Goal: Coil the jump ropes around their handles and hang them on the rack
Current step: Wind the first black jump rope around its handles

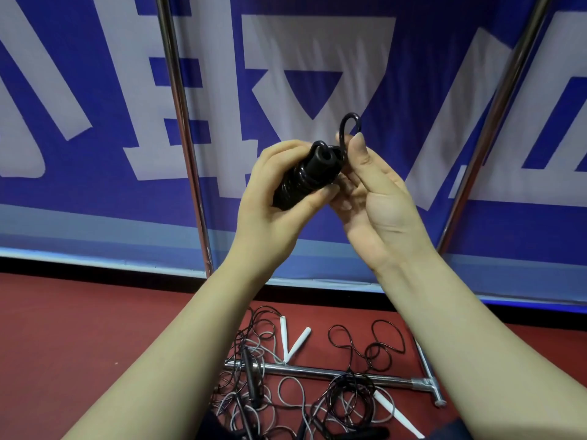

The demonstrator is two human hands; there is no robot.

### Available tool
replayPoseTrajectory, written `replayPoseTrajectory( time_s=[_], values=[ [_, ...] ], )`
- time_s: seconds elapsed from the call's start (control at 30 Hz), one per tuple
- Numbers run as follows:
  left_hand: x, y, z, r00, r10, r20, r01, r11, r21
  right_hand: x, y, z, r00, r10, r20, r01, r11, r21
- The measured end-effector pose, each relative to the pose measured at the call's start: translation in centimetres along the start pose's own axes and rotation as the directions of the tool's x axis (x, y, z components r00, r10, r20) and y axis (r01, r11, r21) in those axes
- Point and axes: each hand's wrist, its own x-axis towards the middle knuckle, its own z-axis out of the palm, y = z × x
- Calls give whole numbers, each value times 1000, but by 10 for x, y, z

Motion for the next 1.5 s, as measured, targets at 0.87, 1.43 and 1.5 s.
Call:
replayPoseTrajectory(
  time_s=[0.87, 1.43, 1.5],
  values=[
    [10, 1, -30, 935, -296, 196, 345, 890, -299, 4, -16, -9, 936, -229, 269, 353, 641, -681],
    [10, -2, -29, 907, -341, 245, 404, 869, -285, 8, -6, -9, 916, -302, 265, 399, 614, -680],
    [10, 1, -26, 910, -338, 239, 397, 877, -271, 8, -6, -10, 909, -326, 260, 410, 589, -696]
  ],
)
